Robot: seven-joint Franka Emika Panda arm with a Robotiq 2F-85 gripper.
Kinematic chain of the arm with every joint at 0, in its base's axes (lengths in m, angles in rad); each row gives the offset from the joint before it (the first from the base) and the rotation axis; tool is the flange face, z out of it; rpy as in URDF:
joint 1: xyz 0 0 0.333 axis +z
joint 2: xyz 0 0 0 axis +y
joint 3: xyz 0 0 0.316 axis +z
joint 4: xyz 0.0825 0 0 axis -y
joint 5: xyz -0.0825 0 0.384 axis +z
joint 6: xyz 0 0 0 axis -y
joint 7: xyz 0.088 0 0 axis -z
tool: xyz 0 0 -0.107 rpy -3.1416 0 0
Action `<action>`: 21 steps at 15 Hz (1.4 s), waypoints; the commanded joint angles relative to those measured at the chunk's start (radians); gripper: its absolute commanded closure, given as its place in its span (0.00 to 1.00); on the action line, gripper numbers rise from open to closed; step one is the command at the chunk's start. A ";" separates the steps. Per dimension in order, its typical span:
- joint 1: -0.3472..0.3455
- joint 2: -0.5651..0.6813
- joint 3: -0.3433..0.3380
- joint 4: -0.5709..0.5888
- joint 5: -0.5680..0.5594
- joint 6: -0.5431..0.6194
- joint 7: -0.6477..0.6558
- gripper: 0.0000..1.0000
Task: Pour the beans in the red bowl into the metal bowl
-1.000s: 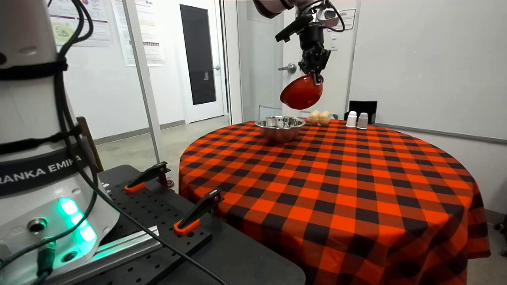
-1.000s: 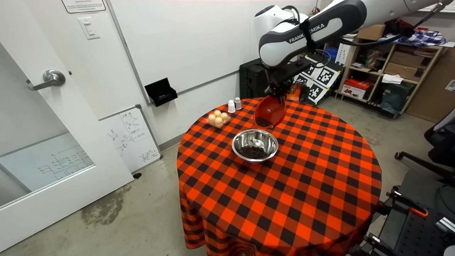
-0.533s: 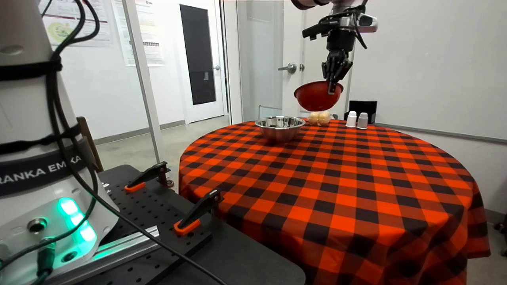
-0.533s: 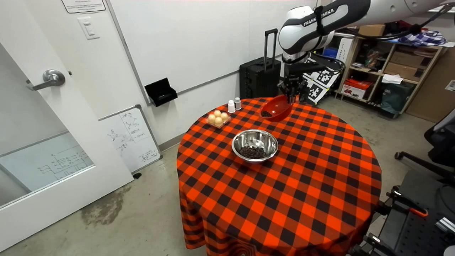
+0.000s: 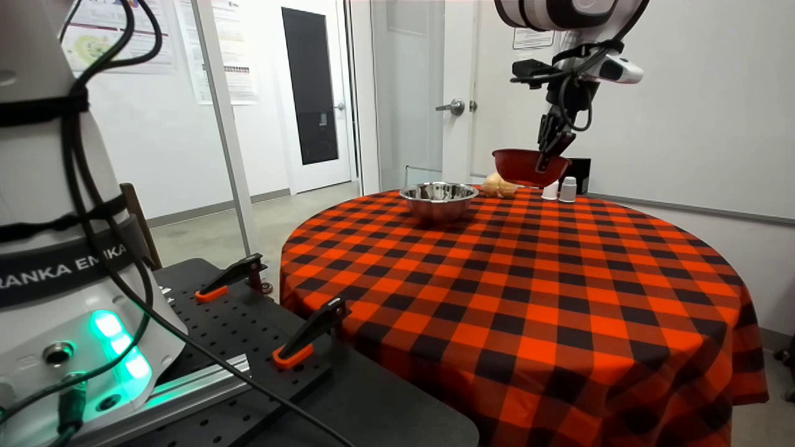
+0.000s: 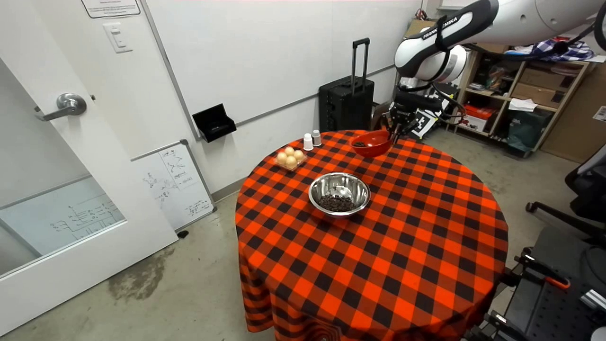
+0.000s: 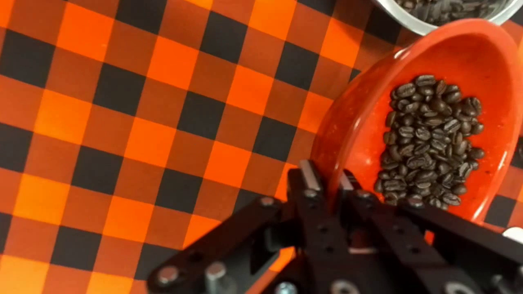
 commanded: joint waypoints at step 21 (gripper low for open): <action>-0.053 0.011 -0.042 -0.318 0.065 0.481 -0.018 0.97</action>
